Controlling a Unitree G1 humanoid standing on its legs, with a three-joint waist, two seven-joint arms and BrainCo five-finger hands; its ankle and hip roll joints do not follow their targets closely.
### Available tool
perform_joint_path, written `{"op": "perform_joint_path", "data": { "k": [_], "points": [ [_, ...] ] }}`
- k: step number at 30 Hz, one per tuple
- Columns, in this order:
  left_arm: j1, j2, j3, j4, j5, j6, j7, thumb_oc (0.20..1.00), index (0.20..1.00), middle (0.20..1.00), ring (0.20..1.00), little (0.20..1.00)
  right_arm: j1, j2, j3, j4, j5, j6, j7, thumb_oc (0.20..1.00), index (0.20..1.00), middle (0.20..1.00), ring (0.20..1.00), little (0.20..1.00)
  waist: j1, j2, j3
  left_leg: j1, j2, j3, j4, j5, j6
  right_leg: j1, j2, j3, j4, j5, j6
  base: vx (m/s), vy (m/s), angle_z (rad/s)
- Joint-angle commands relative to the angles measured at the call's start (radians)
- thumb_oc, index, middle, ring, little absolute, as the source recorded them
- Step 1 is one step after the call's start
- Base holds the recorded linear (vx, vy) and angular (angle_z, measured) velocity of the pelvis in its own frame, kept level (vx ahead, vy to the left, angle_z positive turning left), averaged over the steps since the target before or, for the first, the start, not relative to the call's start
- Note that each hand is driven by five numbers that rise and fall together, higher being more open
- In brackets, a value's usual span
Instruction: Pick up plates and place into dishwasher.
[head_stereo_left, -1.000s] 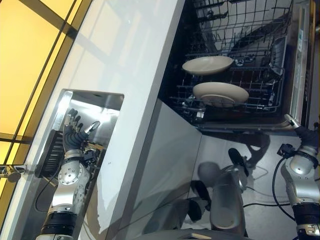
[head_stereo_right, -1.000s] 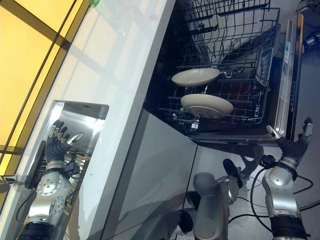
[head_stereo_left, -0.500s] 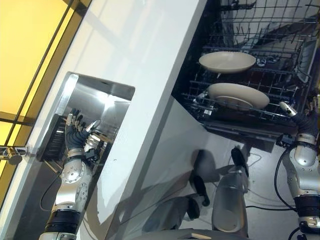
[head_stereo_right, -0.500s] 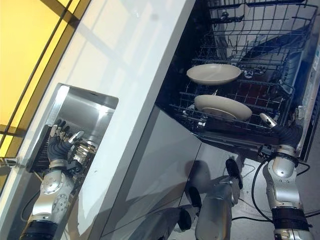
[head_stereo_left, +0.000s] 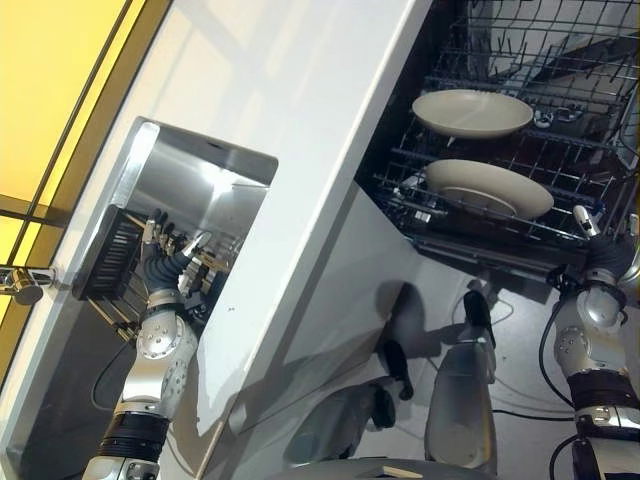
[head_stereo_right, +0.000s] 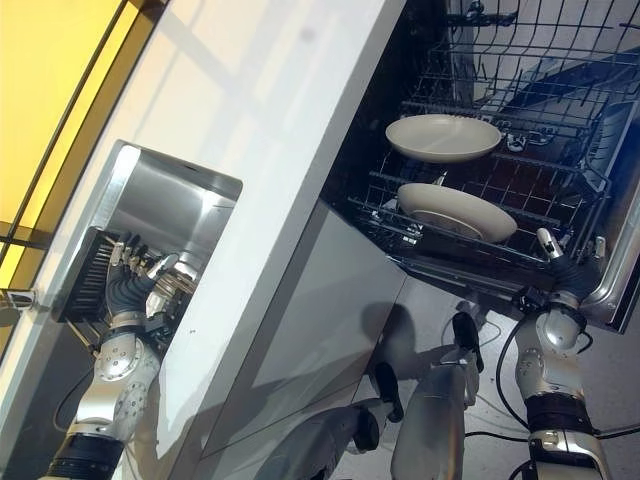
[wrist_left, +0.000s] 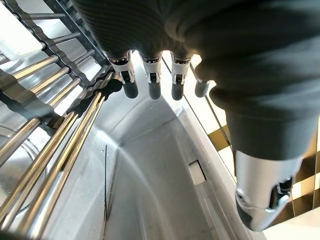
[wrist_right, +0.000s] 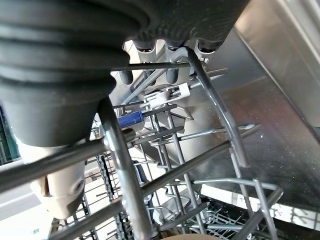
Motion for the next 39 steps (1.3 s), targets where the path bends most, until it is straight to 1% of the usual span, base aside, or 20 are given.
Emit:
{"op": "perform_joint_path", "data": {
  "k": [1, 6, 9, 14, 15, 21, 23, 26, 29, 31, 34, 36, 39],
  "points": [
    [0.009, 0.024, 0.021, -0.06, -0.001, -0.054, 0.035, 1.0, 1.0, 1.0, 1.0, 1.0, -0.159, 0.026, 0.147, -0.145, -0.099, -0.001, 0.058, 1.0, 1.0, 1.0, 1.0, 1.0, 0.07, 0.026, 0.071, -0.115, -0.007, -0.05, 0.148, 0.008, -0.062, 0.072, -0.053, -0.007, 0.011, -0.045, -0.026, -0.03, 0.07, 0.13],
    [0.029, 0.018, 0.039, -0.066, -0.004, -0.054, 0.02, 1.0, 1.0, 1.0, 1.0, 1.0, -0.194, 0.041, 0.194, -0.218, -0.139, 0.029, 0.084, 1.0, 1.0, 1.0, 1.0, 1.0, 0.103, 0.022, 0.073, -0.13, -0.011, -0.058, 0.162, 0.012, -0.064, 0.072, -0.073, -0.035, 0.029, -0.048, -0.035, -0.01, 0.071, 0.16],
    [0.038, 0.016, 0.039, -0.064, -0.003, -0.062, 0.013, 1.0, 1.0, 1.0, 1.0, 1.0, -0.207, 0.049, 0.217, -0.254, -0.146, 0.035, 0.099, 1.0, 1.0, 1.0, 1.0, 1.0, 0.119, 0.016, 0.077, -0.145, -0.011, -0.062, 0.172, 0.016, -0.064, 0.063, -0.08, -0.049, 0.042, -0.05, -0.039, -0.02, 0.036, 0.17],
    [0.023, 0.028, 0.038, -0.069, 0.001, -0.06, 0.014, 1.0, 1.0, 1.0, 1.0, 1.0, -0.268, 0.064, 0.263, -0.272, -0.165, 0.064, 0.093, 1.0, 1.0, 1.0, 1.0, 1.0, 0.152, 0.009, 0.091, -0.183, -0.013, -0.075, 0.188, 0.025, -0.062, 0.039, -0.089, -0.073, 0.066, -0.052, -0.043, -0.04, 0.002, 0.25],
    [0.021, 0.033, 0.038, -0.075, 0.0, -0.061, 0.01, 1.0, 1.0, 1.0, 1.0, 1.0, -0.29, 0.065, 0.273, -0.267, -0.167, 0.068, 0.084, 1.0, 1.0, 1.0, 1.0, 1.0, 0.165, 0.011, 0.097, -0.191, -0.014, -0.078, 0.191, 0.027, -0.062, 0.036, -0.096, -0.084, 0.07, -0.052, -0.044, -0.04, 0.003, 0.25],
    [0.019, 0.045, 0.036, -0.099, 0.006, -0.051, 0.001, 1.0, 1.0, 1.0, 1.0, 1.0, -0.38, 0.07, 0.298, -0.24, -0.163, 0.093, 0.068, 1.0, 1.0, 1.0, 1.0, 1.0, 0.208, 0.022, 0.119, -0.214, -0.019, -0.089, 0.211, 0.034, -0.064, 0.03, -0.123, -0.126, 0.111, -0.064, -0.047, -0.02, 0.014, 0.34],
    [0.023, 0.047, 0.034, -0.11, 0.009, -0.043, -0.007, 1.0, 1.0, 1.0, 1.0, 1.0, -0.407, 0.067, 0.299, -0.23, -0.162, 0.109, 0.071, 1.0, 1.0, 1.0, 1.0, 1.0, 0.221, 0.027, 0.124, -0.214, -0.022, -0.094, 0.223, 0.028, -0.065, 0.037, -0.134, -0.14, 0.131, -0.079, -0.048, 0.02, 0.016, 0.54],
    [0.039, 0.049, 0.039, -0.127, 0.004, -0.033, -0.02, 1.0, 1.0, 1.0, 1.0, 1.0, -0.45, 0.054, 0.3, -0.208, -0.15, 0.122, 0.076, 1.0, 1.0, 1.0, 1.0, 1.0, 0.247, 0.034, 0.124, -0.217, -0.026, -0.097, 0.228, 0.032, -0.065, 0.044, -0.15, -0.165, 0.141, -0.084, -0.046, 0.02, 0.019, 0.52],
    [0.053, 0.059, 0.044, -0.132, -0.013, -0.031, -0.035, 1.0, 1.0, 1.0, 1.0, 1.0, -0.49, 0.047, 0.304, -0.184, -0.14, 0.122, 0.074, 1.0, 1.0, 1.0, 1.0, 1.0, 0.271, 0.04, 0.121, -0.215, -0.028, -0.103, 0.218, 0.042, -0.066, 0.058, -0.163, -0.193, 0.135, -0.083, -0.041, 0.01, 0.007, 0.42],
    [0.069, 0.064, 0.047, -0.134, -0.024, -0.04, -0.046, 1.0, 1.0, 1.0, 1.0, 1.0, -0.519, 0.043, 0.307, -0.162, -0.128, 0.117, 0.076, 1.0, 1.0, 1.0, 1.0, 1.0, 0.289, 0.042, 0.118, -0.209, -0.026, -0.106, 0.199, 0.053, -0.067, 0.076, -0.173, -0.216, 0.11, -0.074, -0.034, 0.01, -0.012, 0.13],
    [0.095, 0.072, 0.054, -0.142, -0.033, -0.065, -0.054, 1.0, 1.0, 1.0, 1.0, 1.0, -0.566, 0.041, 0.317, -0.11, -0.094, 0.083, 0.091, 1.0, 1.0, 1.0, 1.0, 1.0, 0.322, 0.041, 0.11, -0.194, -0.024, -0.121, 0.148, 0.077, -0.07, 0.114, -0.186, -0.257, 0.038, -0.041, -0.021, -0.01, -0.005, 0.02],
    [0.106, 0.073, 0.063, -0.143, -0.039, -0.084, -0.063, 1.0, 1.0, 1.0, 1.0, 1.0, -0.605, 0.044, 0.323, -0.077, -0.09, 0.075, 0.096, 1.0, 1.0, 1.0, 1.0, 1.0, 0.343, 0.04, 0.105, -0.189, -0.023, -0.127, 0.123, 0.089, -0.07, 0.124, -0.19, -0.278, 0.01, -0.025, -0.015, -0.05, -0.033, 0.16],
    [0.111, 0.083, 0.075, -0.146, -0.043, -0.091, -0.084, 1.0, 1.0, 1.0, 1.0, 1.0, -0.647, 0.051, 0.339, -0.057, -0.099, 0.07, 0.089, 1.0, 1.0, 1.0, 1.0, 1.0, 0.363, 0.035, 0.106, -0.191, -0.021, -0.134, 0.118, 0.094, -0.07, 0.122, -0.194, -0.298, 0.015, -0.021, -0.014, -0.06, -0.05, 0.1]
  ]
}}
